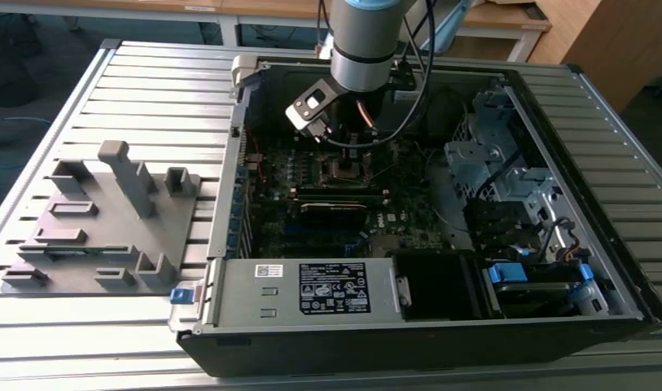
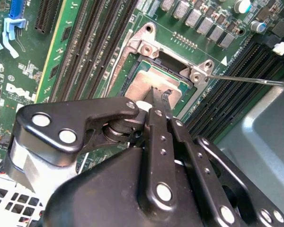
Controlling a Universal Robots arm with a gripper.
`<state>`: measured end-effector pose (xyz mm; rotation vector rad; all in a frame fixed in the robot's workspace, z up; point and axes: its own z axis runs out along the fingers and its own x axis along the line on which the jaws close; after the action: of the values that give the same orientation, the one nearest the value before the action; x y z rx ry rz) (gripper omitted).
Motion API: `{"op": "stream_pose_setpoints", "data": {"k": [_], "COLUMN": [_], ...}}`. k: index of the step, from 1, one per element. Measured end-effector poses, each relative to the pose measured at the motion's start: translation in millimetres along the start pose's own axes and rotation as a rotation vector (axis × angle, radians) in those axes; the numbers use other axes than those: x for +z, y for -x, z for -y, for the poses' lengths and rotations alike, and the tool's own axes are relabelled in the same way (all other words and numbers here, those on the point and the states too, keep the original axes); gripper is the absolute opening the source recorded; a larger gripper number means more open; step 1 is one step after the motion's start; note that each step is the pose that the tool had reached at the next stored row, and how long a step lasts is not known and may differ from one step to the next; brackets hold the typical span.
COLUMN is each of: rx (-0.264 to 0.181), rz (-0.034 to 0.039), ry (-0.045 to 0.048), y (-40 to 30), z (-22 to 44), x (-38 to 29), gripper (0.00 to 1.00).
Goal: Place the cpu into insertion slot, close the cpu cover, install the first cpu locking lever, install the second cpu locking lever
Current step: 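Place the cpu into insertion slot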
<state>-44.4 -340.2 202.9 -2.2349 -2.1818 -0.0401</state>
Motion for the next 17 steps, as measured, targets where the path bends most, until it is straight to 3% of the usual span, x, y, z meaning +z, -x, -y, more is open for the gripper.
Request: {"op": "stream_pose_setpoints", "data": {"k": [17], "rx": [0.000], "rz": [0.0007], "ry": [-0.0003], "y": [0.3], "z": [0.1], "x": [5.3], "gripper": [0.10]}}
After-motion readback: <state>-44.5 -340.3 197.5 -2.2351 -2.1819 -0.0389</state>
